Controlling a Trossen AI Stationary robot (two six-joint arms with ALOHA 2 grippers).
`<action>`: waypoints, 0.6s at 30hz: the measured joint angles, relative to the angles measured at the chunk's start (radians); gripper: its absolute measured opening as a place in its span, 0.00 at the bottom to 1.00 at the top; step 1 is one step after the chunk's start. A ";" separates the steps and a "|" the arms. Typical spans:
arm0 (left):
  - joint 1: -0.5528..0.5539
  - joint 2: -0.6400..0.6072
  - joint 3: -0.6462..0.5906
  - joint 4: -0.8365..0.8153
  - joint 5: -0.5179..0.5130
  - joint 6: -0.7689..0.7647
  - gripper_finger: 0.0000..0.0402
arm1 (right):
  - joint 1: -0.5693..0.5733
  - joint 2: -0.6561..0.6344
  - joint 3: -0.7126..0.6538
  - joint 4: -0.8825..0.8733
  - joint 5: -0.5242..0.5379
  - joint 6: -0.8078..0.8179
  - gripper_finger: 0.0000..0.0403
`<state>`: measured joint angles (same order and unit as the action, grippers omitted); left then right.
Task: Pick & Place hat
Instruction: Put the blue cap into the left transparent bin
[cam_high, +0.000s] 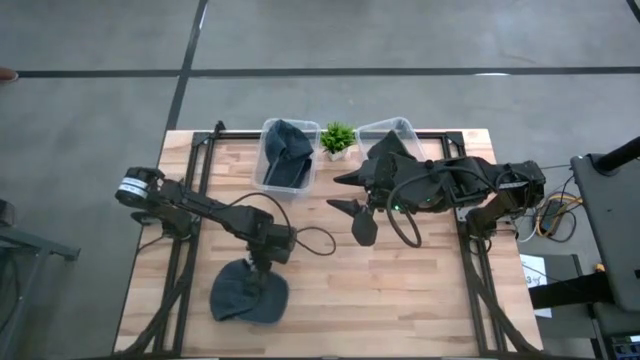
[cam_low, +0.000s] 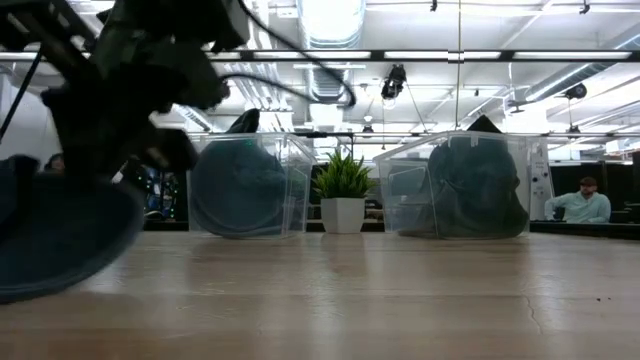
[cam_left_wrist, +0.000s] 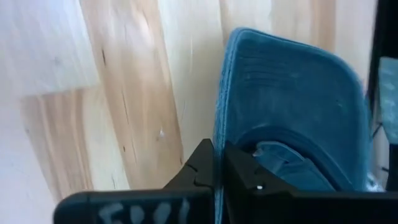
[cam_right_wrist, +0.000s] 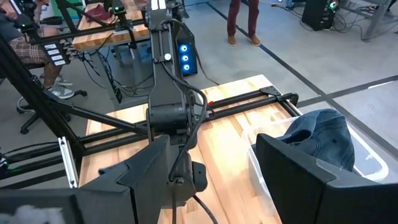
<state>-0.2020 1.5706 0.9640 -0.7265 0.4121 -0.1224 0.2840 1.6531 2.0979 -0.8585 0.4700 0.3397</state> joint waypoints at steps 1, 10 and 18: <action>0.000 -0.003 0.013 -0.003 -0.002 -0.002 0.02 | 0.000 0.000 0.000 0.000 0.000 0.001 0.58; 0.002 -0.056 0.166 -0.115 -0.058 -0.010 0.02 | 0.000 -0.002 0.000 -0.007 -0.002 0.002 0.58; 0.005 -0.116 0.303 -0.243 -0.144 -0.009 0.02 | 0.008 -0.024 0.000 -0.047 -0.008 0.047 0.58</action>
<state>-0.1975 1.4546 1.2668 -0.9693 0.2683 -0.1318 0.2924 1.6287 2.0975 -0.9056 0.4622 0.3866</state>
